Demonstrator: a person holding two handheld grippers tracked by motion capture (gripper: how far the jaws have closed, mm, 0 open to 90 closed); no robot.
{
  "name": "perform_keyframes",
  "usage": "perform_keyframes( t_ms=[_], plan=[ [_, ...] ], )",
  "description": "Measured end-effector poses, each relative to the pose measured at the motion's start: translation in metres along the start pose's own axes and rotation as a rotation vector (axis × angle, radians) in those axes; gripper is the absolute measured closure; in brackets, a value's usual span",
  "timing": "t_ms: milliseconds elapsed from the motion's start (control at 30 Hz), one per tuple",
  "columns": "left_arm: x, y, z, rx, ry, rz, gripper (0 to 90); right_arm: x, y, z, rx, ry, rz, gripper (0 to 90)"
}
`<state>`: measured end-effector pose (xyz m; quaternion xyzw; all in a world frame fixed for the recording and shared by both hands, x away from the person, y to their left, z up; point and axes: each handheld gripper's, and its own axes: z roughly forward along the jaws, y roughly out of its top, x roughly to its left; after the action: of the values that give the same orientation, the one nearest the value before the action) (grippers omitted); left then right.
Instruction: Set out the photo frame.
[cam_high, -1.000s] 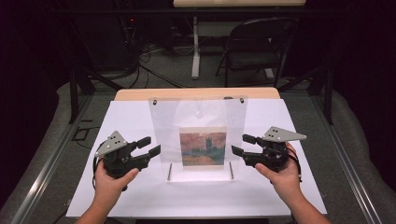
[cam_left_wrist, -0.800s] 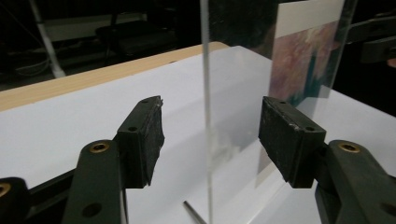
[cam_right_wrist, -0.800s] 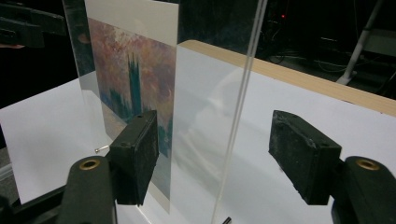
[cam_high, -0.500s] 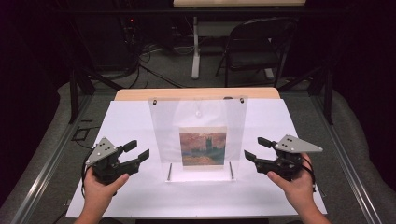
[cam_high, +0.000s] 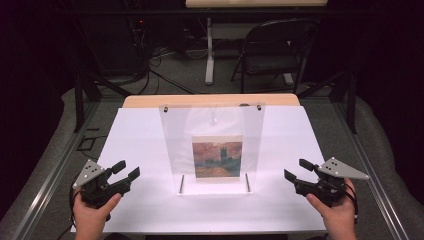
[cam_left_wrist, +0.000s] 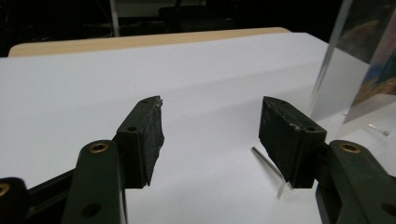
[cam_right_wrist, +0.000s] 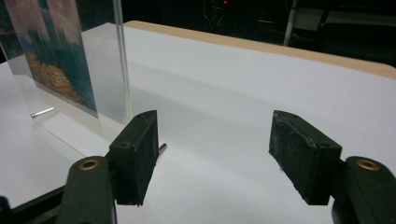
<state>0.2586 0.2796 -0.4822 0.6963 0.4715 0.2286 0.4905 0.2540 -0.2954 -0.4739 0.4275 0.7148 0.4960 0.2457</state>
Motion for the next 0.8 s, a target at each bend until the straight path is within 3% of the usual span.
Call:
perform_keyframes(
  t_ms=[133,233,467,600,800],
  plan=[
    [0.006,-0.016,0.005,0.013,0.001,-0.056,39.7,0.001,-0.014,0.006,0.020,-0.016,0.009,33.4],
    [0.010,-0.026,0.011,0.039,0.004,-0.068,39.8,0.001,-0.020,0.009,0.026,-0.010,0.015,33.6],
    [0.016,-0.038,0.021,0.105,0.048,-0.029,39.7,-0.002,-0.037,0.023,0.063,-0.009,0.043,34.2],
    [0.016,-0.043,0.027,0.124,0.036,-0.031,39.7,-0.002,-0.044,0.029,0.085,-0.007,0.044,34.8],
    [0.010,-0.044,0.031,0.135,0.003,0.008,39.7,0.000,-0.051,0.035,0.122,0.012,0.041,36.3]
  ],
)
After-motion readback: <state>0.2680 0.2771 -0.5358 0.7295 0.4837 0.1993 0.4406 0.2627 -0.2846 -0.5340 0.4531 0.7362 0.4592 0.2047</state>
